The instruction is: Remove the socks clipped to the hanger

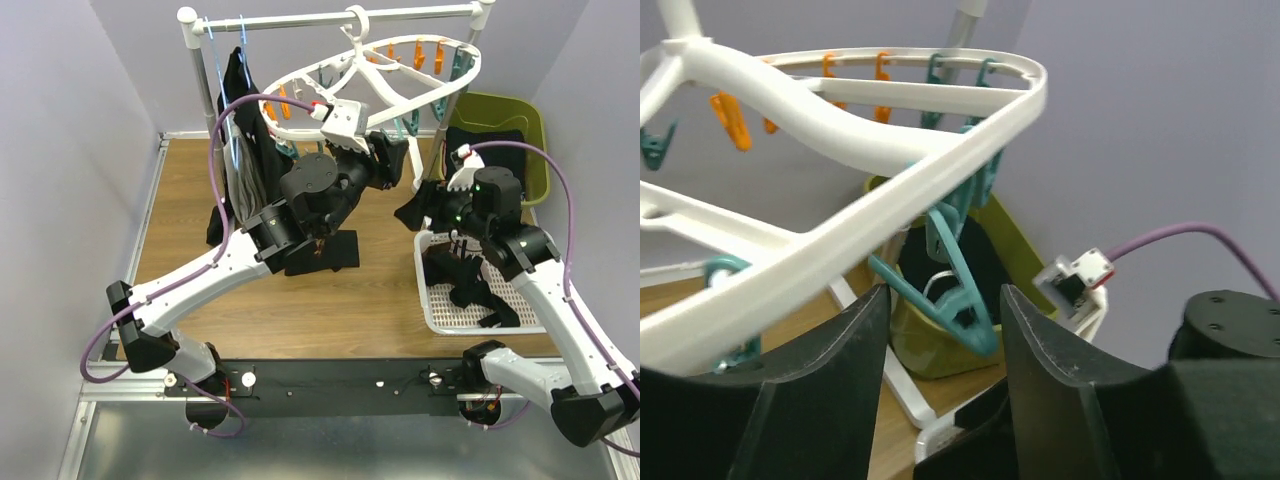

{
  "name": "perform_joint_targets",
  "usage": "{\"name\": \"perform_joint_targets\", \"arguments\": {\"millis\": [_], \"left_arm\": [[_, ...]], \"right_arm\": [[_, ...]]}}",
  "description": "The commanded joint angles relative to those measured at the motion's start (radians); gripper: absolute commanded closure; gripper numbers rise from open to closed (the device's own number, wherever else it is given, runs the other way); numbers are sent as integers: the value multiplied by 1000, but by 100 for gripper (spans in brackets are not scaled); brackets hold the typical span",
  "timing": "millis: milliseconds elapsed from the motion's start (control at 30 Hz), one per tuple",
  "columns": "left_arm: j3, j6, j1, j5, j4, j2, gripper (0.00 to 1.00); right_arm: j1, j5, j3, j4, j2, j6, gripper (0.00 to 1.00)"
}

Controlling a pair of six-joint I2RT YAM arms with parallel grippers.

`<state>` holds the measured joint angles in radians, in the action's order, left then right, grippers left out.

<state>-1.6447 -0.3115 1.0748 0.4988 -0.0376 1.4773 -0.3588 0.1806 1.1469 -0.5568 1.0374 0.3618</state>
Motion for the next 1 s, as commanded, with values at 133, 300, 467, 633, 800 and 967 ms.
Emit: {"name": "perform_joint_targets", "arguments": {"millis": [133,300,467,633,800,967], "left_arm": [[32,-18,13,-186,-13,-87,30],[120,-31,13,-207,-2,-188,30],[213,-34,11,-184,22,-313,32],[313,-64,13,-125,94,-451,33],[425,-112,13,-91,110,-598,35],[479,-164,13,-75,149,-683,36]], "right_arm": [[1,142,-96,44,-26,-1,11],[-2,203,-107,81,-53,-4,4],[-32,287,-182,214,-69,11,0],[-161,226,-226,328,-27,5,0],[-367,-94,-332,568,23,-53,0],[-407,-139,-510,1014,75,-110,0]]}}
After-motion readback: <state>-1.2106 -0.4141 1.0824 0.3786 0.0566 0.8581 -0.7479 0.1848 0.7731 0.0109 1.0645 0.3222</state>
